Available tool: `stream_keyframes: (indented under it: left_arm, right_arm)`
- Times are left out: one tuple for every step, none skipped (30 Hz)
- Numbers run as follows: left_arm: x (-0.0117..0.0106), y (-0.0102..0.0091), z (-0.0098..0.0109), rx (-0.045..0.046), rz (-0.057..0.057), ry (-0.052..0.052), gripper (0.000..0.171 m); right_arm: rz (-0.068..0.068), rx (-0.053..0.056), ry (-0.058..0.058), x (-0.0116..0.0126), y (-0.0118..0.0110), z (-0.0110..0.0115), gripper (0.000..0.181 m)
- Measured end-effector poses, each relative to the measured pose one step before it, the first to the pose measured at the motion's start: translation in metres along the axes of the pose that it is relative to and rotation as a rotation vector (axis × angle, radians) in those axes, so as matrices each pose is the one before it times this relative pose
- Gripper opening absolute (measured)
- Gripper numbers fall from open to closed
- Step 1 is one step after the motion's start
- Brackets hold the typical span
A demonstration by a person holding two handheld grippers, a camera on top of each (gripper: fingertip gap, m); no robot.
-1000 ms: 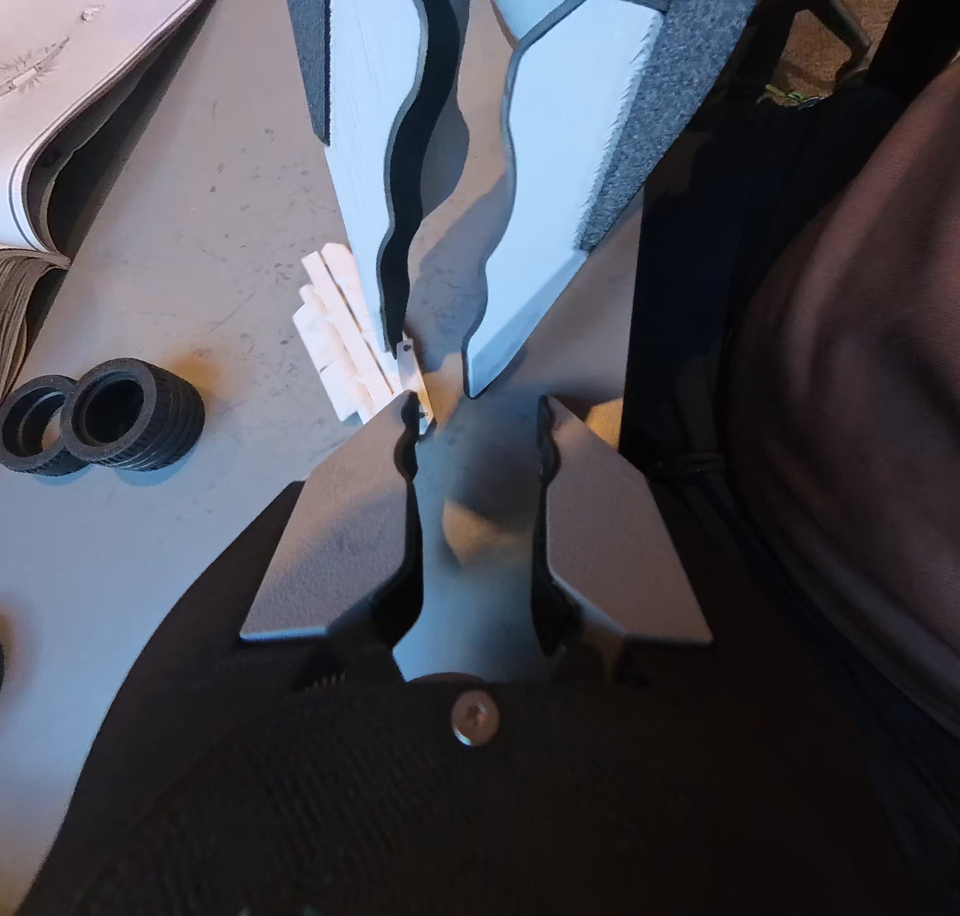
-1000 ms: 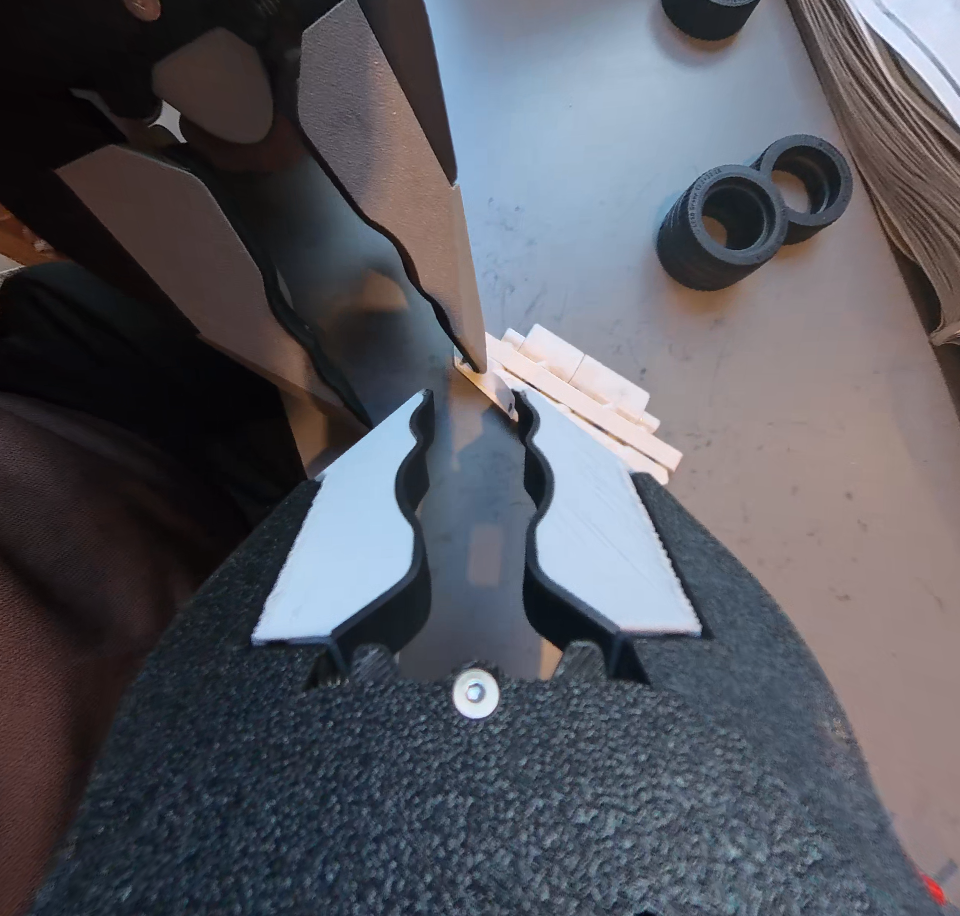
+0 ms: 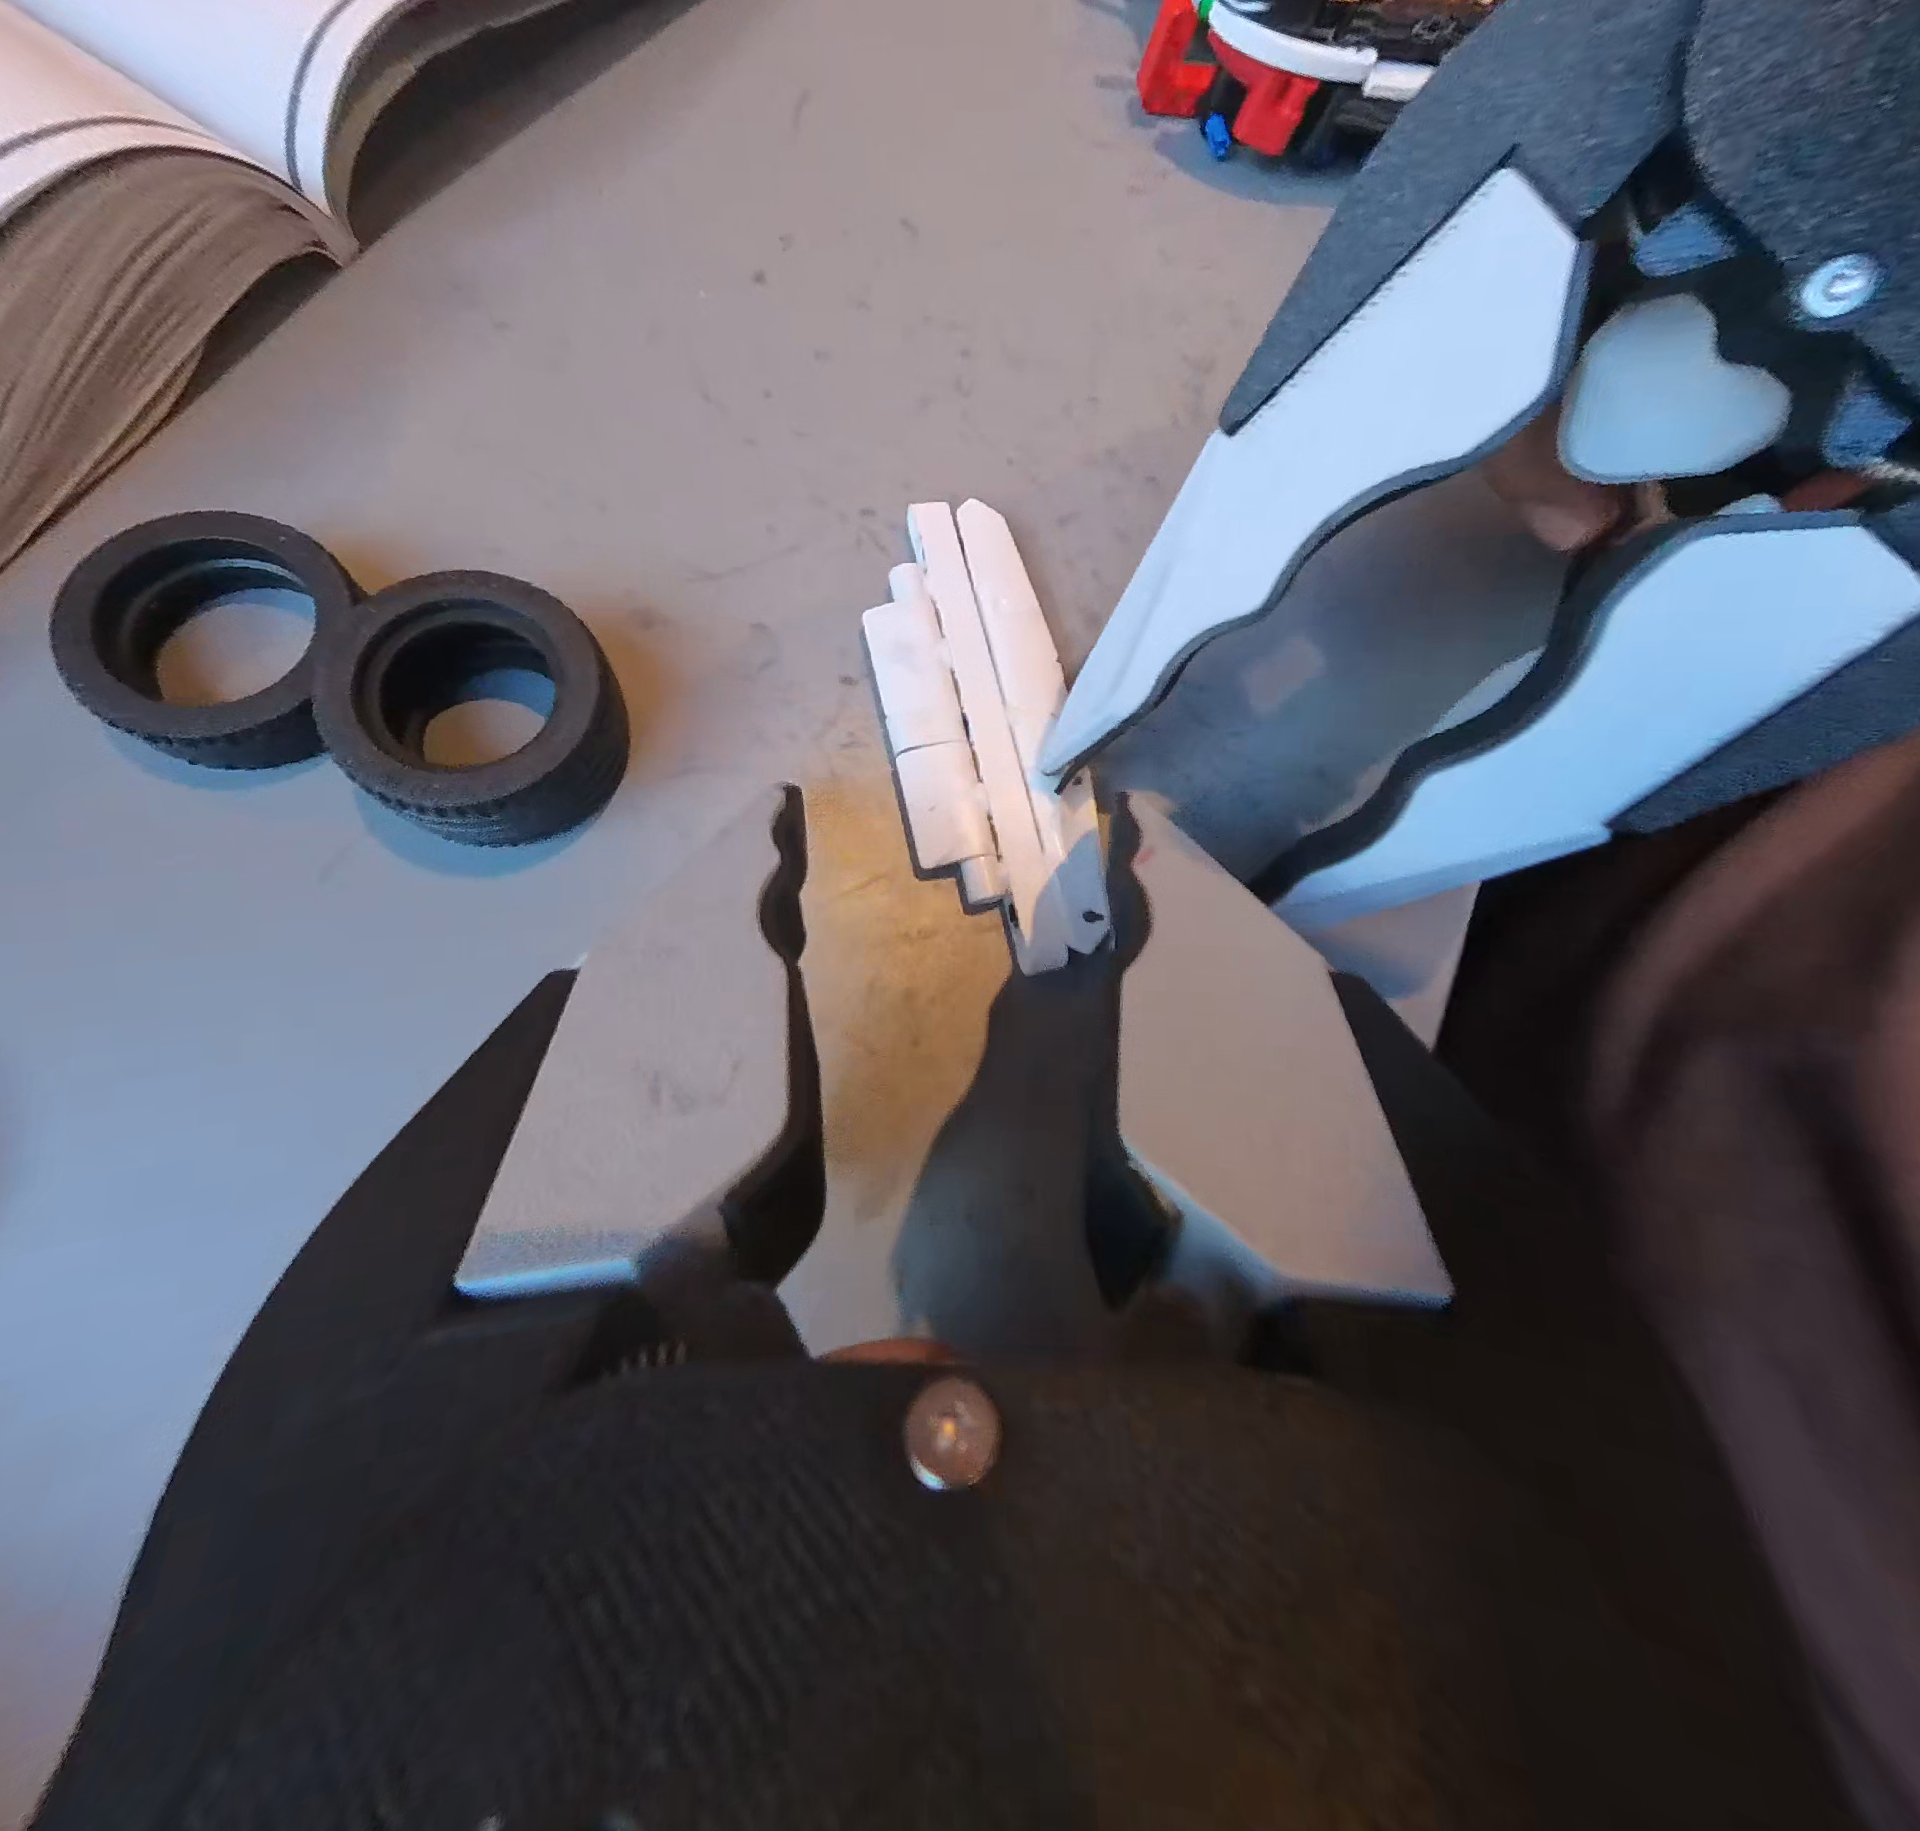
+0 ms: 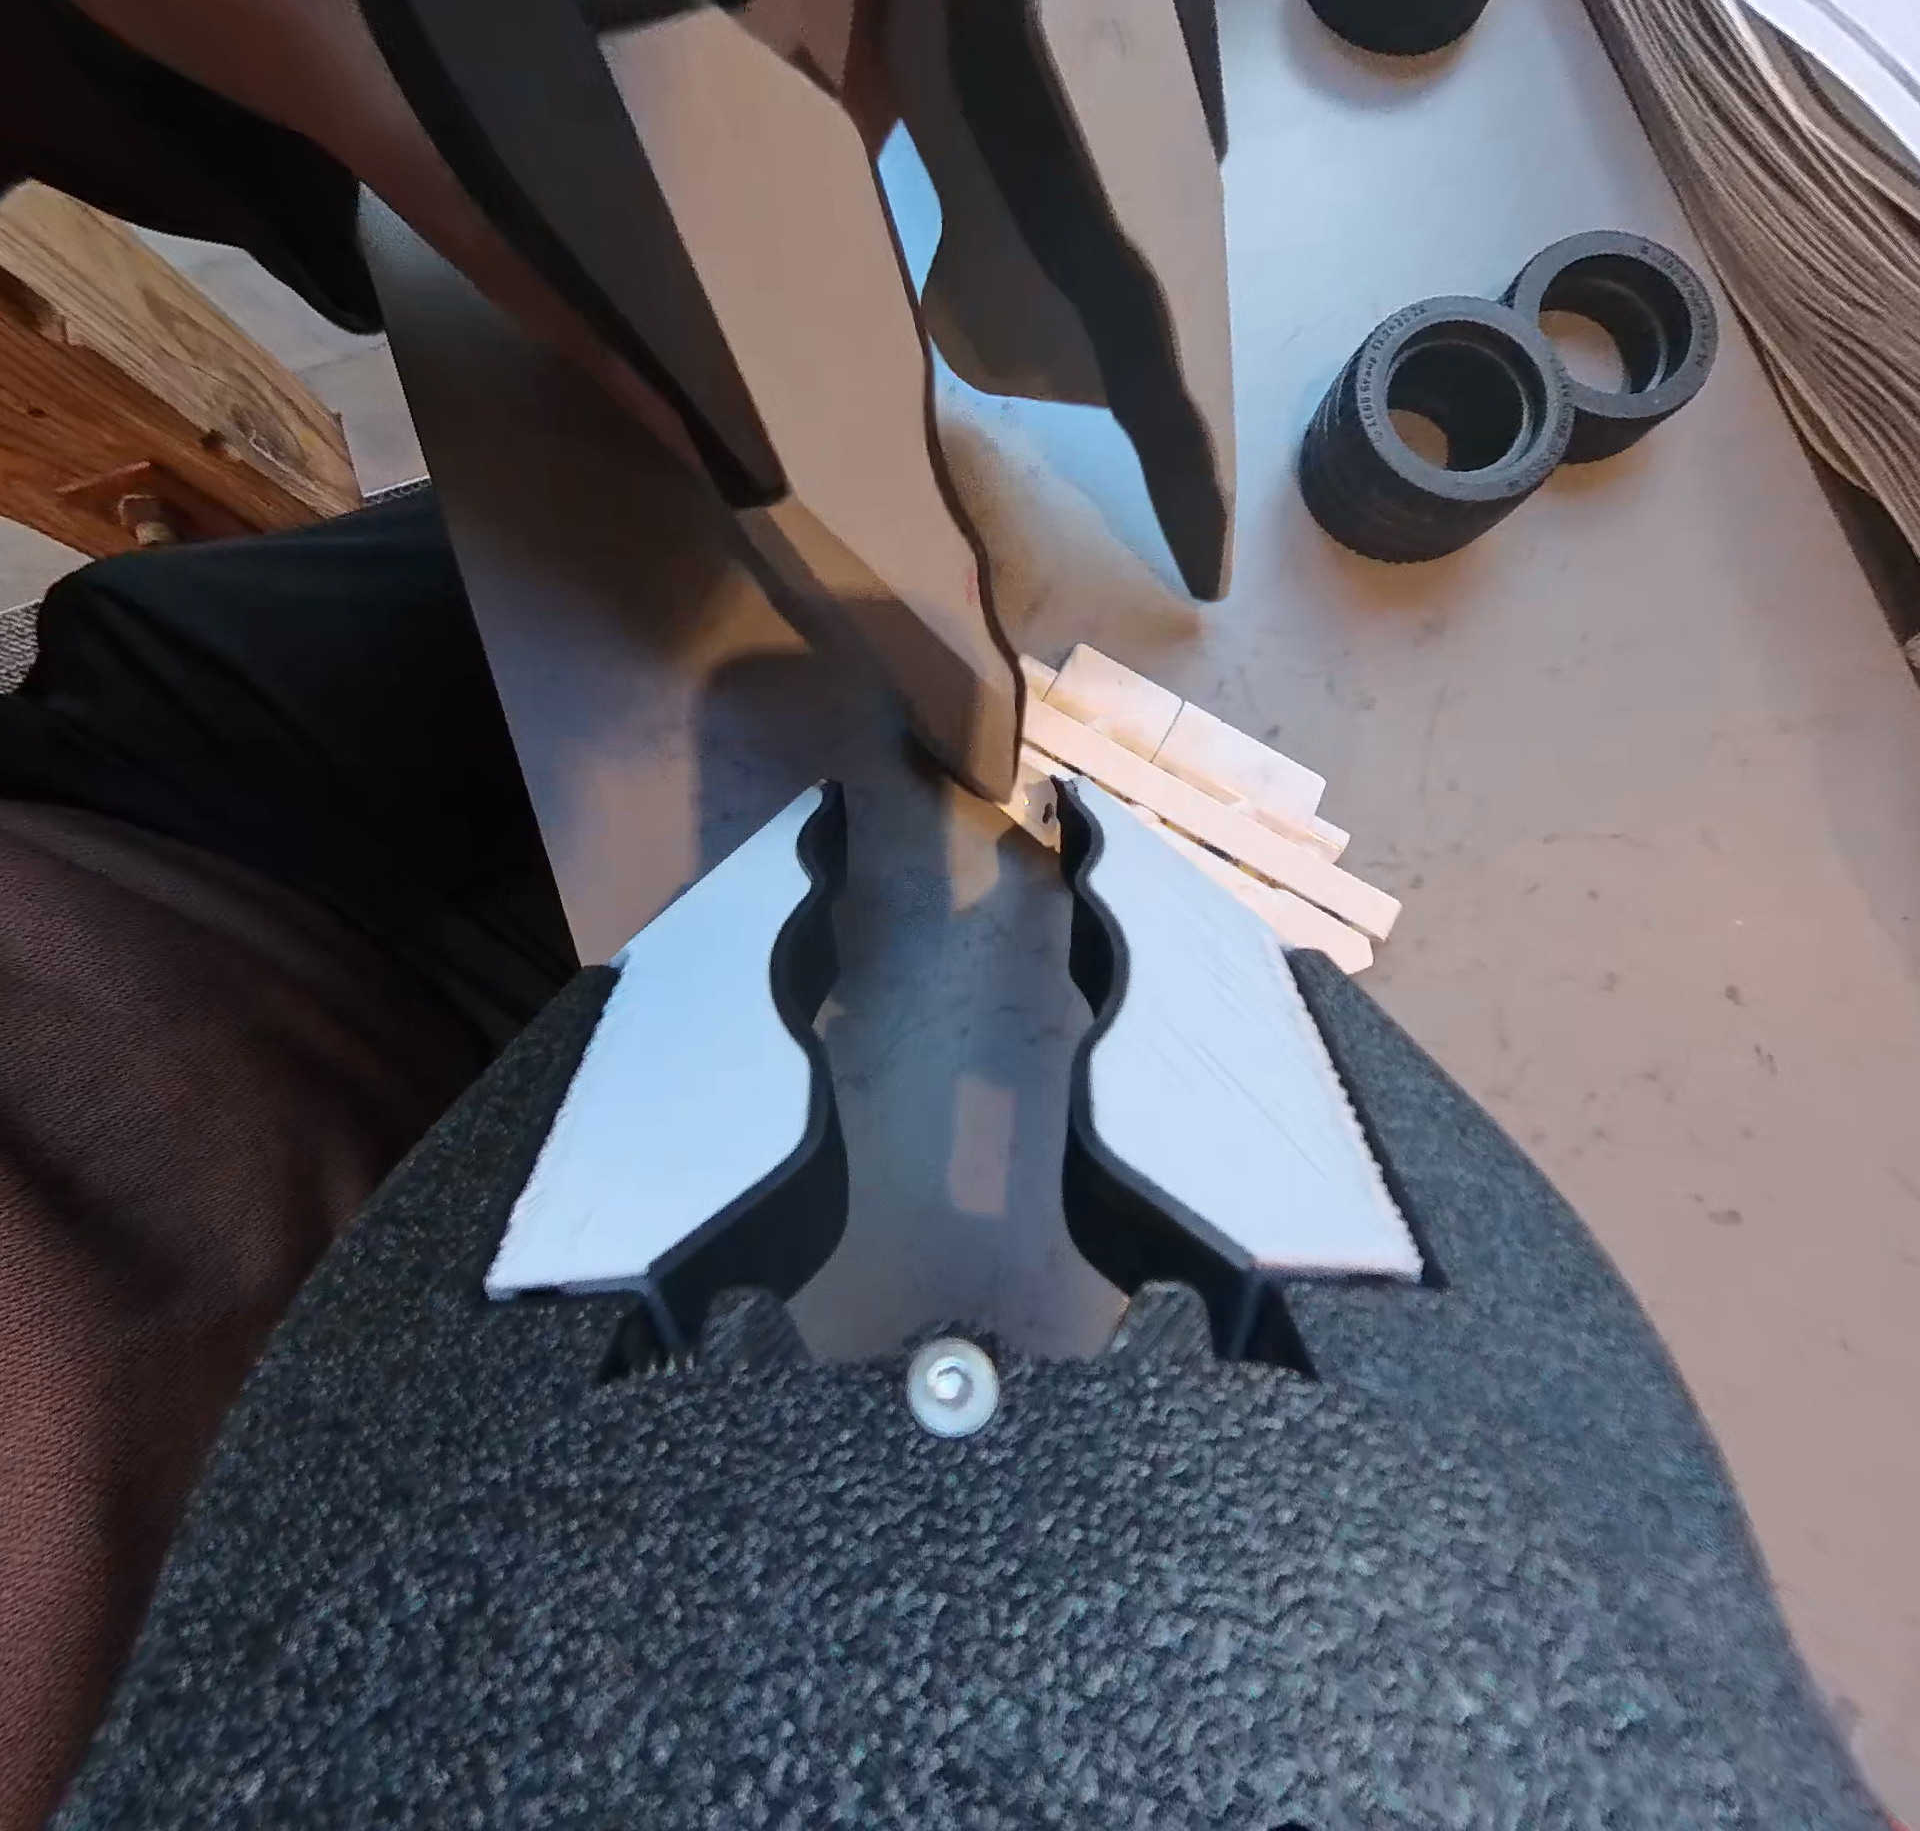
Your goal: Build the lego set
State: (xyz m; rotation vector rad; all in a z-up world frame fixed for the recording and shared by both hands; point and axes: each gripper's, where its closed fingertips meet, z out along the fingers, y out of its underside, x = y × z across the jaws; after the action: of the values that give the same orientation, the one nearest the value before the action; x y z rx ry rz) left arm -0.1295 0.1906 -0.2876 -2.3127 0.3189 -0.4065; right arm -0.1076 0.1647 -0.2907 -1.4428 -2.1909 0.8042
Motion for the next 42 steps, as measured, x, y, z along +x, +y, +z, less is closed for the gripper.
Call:
stream_keyframes:
  left_arm:
    - [-0.00101,0.00074,0.00249,-0.01048,0.0022,-0.0076,0.055]
    - [-0.00065,-0.00033,0.00176,-0.00302,0.0053,-0.0058,0.055]
    - [-0.00071,-0.00058,0.00098,-0.00197,0.0044,-0.0051,0.054]
    - [-0.00110,-0.00038,0.00055,-0.00373,0.0047,-0.0062,0.052]
    - [-0.00067,-0.00003,0.00044,-0.00270,0.0050,-0.0040,0.050]
    - [-0.00013,-0.00005,0.00030,-0.00010,0.0054,-0.0012,0.050]
    - [-0.00036,0.00001,0.00044,0.00130,0.0065,-0.0032,0.049]
    - [-0.00002,0.00014,0.00036,0.00265,0.0108,-0.0042,0.048]
    - [0.00119,-0.00002,0.00038,0.00362,0.0079,0.0052,0.046]
    - [0.00430,0.00000,0.00048,0.00202,-0.0042,0.0294,0.038]
    - [0.00472,0.00028,0.00086,0.00208,-0.0116,0.0335,0.030]
    - [0.00013,-0.00028,0.00030,0.00353,-0.0060,0.0018,0.030]
    - [0.00003,0.00013,0.00007,-0.00053,0.0010,0.0002,0.030]
    - [0.00015,0.00005,0.00020,-0.00059,-0.0019,0.0025,0.030]
    - [0.00003,-0.00015,0.00018,-0.00008,-0.0011,0.0029,0.030]
    - [0.00013,-0.00017,0.00035,-0.00121,0.0005,0.0030,0.030]
    - [0.00010,-0.00015,0.00021,-0.00301,0.0038,-0.0001,0.030]
    - [0.00041,-0.00012,0.00040,-0.00419,0.0042,-0.0006,0.030]
    - [0.00035,-0.00032,0.00057,-0.00184,0.0044,-0.0011,0.030]
    - [0.00017,-0.00049,0.00063,0.00109,0.0040,-0.0017,0.031]
    - [0.00017,-0.00026,0.00044,0.00210,0.0038,-0.0015,0.031]
    - [0.00031,-0.00017,0.00041,0.00299,0.0023,-0.0011,0.031]
    - [0.00014,-0.00019,0.00025,0.00322,0.0021,-0.0022,0.031]
    - [0.00006,0.00019,0.00021,0.00285,0.0051,-0.0025,0.031]
    - [0.00035,-0.00018,0.00035,0.00069,0.0030,-0.0021,0.031]
    - [0.00021,-0.00010,0.00018,-0.00028,0.0036,-0.0023,0.031]
    - [0.00004,0.00006,0.00004,0.00021,0.0005,0.0013,0.031]
    - [0.00005,-0.00005,0.00016,0.00091,-0.0013,0.0031,0.031]
    - [-0.00056,-0.00024,-0.00014,0.00181,-0.0008,-0.0013,0.031]
    - [-0.00454,-0.00135,-0.00162,0.00988,-0.0013,-0.0253,0.021]
    - [-0.00217,0.00150,-0.00084,-0.00089,0.0062,-0.0031,0.021]
    - [-0.00020,0.00058,-0.00066,-0.00221,-0.0162,0.0106,0.021]
    - [0.00072,0.00010,-0.00015,-0.00114,-0.0019,0.0080,0.021]
    - [0.00014,-0.00041,0.00011,-0.00076,-0.0017,0.0028,0.021]
    - [0.00016,-0.00061,0.00065,0.00094,0.0003,-0.0003,0.021]
    - [0.00007,-0.00056,0.00049,0.00081,0.0032,-0.0046,0.021]
    - [-0.00002,-0.00034,0.00015,0.00093,0.0068,-0.0057,0.021]
    - [-0.00004,-0.00021,-0.00011,0.00068,0.0039,-0.0034,0.021]
    - [-0.00018,-0.00001,0.00008,-0.00036,-0.0028,0.0008,0.021]
    - [-0.00029,-0.00031,-0.00001,-0.00027,-0.0044,0.0025,0.021]
    - [-0.00034,-0.00047,0.00012,-0.00017,0.0001,0.0010,0.021]
    - [0.00004,-0.00051,0.00006,-0.00069,0.0046,0.0013,0.021]
  right_arm:
    - [-0.0003,0.0008,-0.0010,-0.00010,0.00006,-0.00009,0.041]
    - [-0.0004,0.0008,-0.0008,-0.00012,0.00003,0.00007,0.041]
    - [-0.0005,0.0006,-0.0005,0.00002,0.00002,-0.00005,0.041]
    - [-0.0003,0.0003,-0.0003,0.00007,0.00005,0.00007,0.041]
    - [0.0000,0.0003,-0.0003,-0.00008,0.00003,-0.00004,0.041]
    - [0.0002,0.0004,0.0006,0.00013,0.00004,-0.00006,0.041]
    - [-0.0002,0.0000,0.0019,0.00018,0.00004,0.00010,0.042]
    - [-0.0008,-0.0003,0.0020,0.00024,0.00007,0.00008,0.042]
    - [-0.0014,-0.0004,0.0028,0.00017,0.00004,-0.00002,0.043]
    - [-0.0030,0.0001,0.0043,0.00024,0.00004,-0.00006,0.043]
    - [-0.0052,-0.0002,0.0057,0.00026,0.00018,0.00008,0.043]
    - [-0.0076,-0.0005,0.0072,0.00029,0.00026,0.00000,0.042]
    - [-0.0086,0.0005,0.0079,0.00047,0.00028,-0.00009,0.042]
    - [-0.0084,0.0008,0.0077,0.00041,0.00029,0.00000,0.042]
    - [-0.0094,0.0007,0.0082,0.00060,0.00040,-0.00010,0.041]
    - [-0.0111,0.0000,0.0089,0.00067,0.00035,-0.00006,0.040]
    - [-0.0116,-0.0015,0.0097,0.00100,0.00061,-0.00021,0.038]
    - [-0.0111,-0.0025,0.0109,0.00144,0.00054,-0.00022,0.035]
    - [-0.0079,-0.0021,0.0104,0.00167,0.00071,-0.00045,0.031]
    - [-0.0026,-0.0009,0.0052,0.00132,0.00055,-0.00049,0.031]
    - [0.0028,0.0012,0.0017,0.00132,0.00048,-0.00050,0.028]
    - [0.0073,0.0031,0.0020,0.00182,0.00062,-0.00057,0.024]
    - [0.0108,0.0029,0.0011,0.00195,0.00082,-0.00053,0.020]
    - [0.0110,0.0033,-0.0029,0.00124,0.00069,-0.00076,0.018]
    - [0.0054,0.0048,-0.0016,0.00119,0.00014,-0.00063,0.015]
    - [-0.0016,0.0040,0.0062,0.00145,-0.00005,-0.00024,0.012]
    - [-0.0080,0.0046,0.0062,0.00043,-0.00030,-0.00030,0.012]
    - [-0.0146,0.0055,0.0090,0.00004,-0.00031,-0.00018,0.011]
    - [-0.0179,0.0062,0.0181,0.00071,-0.00034,-0.00033,0.011]
    - [-0.0146,0.0272,0.0542,0.00644,-0.00386,-0.00336,0.011]
    - [-0.0186,0.0613,0.0787,0.01202,-0.00993,-0.00930,0.001]
    - [-0.0095,0.0821,0.0846,0.01599,-0.01437,-0.01312,0.000]
    - [0.0096,0.0824,0.0629,0.01514,-0.01418,-0.01113,0.000]
    - [0.0189,0.0489,0.0155,0.00846,-0.00799,-0.00589,0.000]
    - [0.0207,0.0009,-0.0170,0.00260,0.00085,-0.00105,0.004]
    - [0.0198,-0.0230,-0.0198,0.00071,0.00581,0.00165,0.018]
    - [0.0149,-0.0232,-0.0231,-0.00122,0.00692,0.00262,0.024]
    - [0.0132,-0.0204,-0.0357,-0.00377,0.00673,0.00319,0.024]
    - [0.0179,-0.0187,-0.0358,-0.00407,0.00621,0.00327,0.031]
    - [0.0158,-0.0143,-0.0265,-0.00282,0.00462,0.00267,0.037]
    - [0.0055,-0.0101,-0.0174,-0.00182,0.00349,0.00184,0.036]
    - [-0.0005,-0.0121,-0.0056,-0.00010,0.00333,0.00148,0.036]
